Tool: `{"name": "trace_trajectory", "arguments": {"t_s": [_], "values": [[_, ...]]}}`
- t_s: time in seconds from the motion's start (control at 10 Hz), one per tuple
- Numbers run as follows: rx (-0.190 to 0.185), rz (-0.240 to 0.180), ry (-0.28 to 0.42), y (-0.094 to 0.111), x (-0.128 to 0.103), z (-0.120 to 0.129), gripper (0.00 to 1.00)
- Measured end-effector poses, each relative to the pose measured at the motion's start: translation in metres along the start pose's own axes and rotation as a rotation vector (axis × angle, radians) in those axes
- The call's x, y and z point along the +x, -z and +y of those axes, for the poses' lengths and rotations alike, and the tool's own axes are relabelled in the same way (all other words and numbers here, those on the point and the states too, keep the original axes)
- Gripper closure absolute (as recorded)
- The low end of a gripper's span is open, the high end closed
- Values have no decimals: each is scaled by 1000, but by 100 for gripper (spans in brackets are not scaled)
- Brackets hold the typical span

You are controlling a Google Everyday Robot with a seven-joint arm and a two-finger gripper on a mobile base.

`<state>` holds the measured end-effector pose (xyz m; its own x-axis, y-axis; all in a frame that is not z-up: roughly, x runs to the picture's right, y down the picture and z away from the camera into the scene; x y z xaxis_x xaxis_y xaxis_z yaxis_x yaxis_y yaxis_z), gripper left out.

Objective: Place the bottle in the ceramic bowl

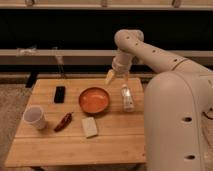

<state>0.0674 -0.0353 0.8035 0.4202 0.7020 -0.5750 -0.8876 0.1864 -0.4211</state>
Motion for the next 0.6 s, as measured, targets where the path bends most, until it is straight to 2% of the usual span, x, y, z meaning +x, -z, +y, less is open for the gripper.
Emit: {"name": "trace_trajectory", "arguments": {"t_s": [0.2, 0.3, 0.4, 0.6], "values": [[0, 28, -23, -15, 9, -13, 20], [10, 44, -37, -30, 15, -22, 20], [36, 64, -62, -52, 23, -36, 20], [91, 95, -99, -80, 37, -56, 20]]}}
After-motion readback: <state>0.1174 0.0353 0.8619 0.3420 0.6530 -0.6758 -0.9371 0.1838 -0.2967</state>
